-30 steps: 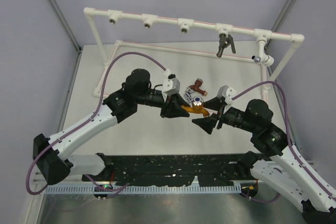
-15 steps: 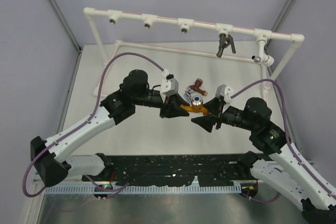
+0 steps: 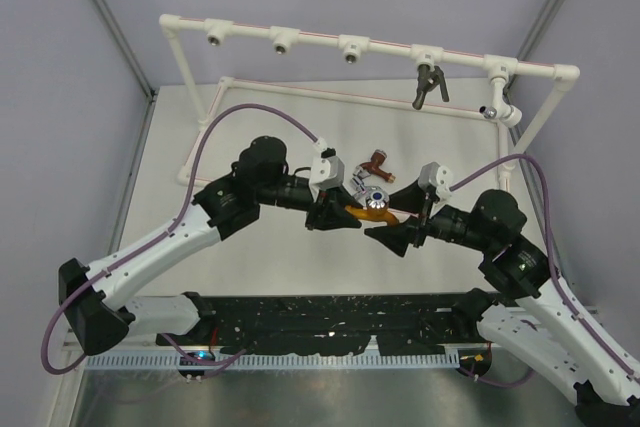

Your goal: Install the water faucets

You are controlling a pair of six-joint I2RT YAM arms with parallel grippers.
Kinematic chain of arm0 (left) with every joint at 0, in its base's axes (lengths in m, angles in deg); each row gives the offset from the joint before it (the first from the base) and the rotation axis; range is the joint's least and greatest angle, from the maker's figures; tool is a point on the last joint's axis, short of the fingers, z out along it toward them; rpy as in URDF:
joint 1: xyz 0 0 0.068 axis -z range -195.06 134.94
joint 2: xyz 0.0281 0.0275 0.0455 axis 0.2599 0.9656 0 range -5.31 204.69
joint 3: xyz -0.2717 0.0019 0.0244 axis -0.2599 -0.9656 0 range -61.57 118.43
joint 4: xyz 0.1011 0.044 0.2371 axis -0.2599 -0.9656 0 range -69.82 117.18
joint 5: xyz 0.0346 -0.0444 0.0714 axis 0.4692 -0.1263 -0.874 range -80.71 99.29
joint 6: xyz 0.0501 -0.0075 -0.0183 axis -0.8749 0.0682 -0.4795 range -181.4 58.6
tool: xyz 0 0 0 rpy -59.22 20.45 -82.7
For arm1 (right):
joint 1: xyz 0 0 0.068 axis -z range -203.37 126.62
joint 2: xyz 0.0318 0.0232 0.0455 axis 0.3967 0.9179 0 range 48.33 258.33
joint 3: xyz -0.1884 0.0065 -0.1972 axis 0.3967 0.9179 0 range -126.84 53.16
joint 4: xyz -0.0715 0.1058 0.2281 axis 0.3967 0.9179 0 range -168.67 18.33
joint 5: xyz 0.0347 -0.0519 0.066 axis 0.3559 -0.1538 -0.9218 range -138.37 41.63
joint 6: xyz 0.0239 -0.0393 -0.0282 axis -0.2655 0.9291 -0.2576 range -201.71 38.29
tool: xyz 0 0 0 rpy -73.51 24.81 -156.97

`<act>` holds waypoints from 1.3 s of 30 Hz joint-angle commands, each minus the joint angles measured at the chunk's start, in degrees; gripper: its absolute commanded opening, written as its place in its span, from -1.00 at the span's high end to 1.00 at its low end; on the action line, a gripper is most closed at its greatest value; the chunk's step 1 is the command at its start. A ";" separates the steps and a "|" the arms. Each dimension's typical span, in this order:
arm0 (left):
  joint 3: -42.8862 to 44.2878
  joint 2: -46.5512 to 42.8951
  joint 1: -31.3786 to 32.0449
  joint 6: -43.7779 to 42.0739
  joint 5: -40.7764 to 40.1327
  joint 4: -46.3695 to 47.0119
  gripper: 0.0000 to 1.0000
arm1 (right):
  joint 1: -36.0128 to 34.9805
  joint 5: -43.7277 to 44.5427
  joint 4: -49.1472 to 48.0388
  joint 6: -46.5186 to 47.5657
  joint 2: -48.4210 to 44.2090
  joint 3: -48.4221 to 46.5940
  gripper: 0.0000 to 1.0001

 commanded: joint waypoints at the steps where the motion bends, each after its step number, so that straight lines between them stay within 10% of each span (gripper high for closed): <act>1: 1.36 -0.30 0.53 -1.42 -0.18 -0.06 1.00 | -0.05 -0.75 -2.24 0.22 -0.79 -1.91 -0.40; 16: 2.95 1.02 3.08 -1.86 -0.10 0.21 1.00 | 0.04 -3.04 -5.49 -1.80 -0.53 -0.50 -0.01; 25: 2.69 -0.30 3.00 -1.51 -4.04 0.99 0.98 | 0.04 -1.38 -2.94 0.65 -0.35 -0.06 0.90; 32: -0.57 -3.37 -1.74 2.62 -18.36 -1.54 -0.29 | -0.05 8.80 -0.74 1.97 -5.35 1.78 0.90; 39: -1.62 -4.00 -12.11 8.16 -37.07 -9.10 -0.85 | -0.05 19.09 -1.71 4.26 -8.26 5.47 0.90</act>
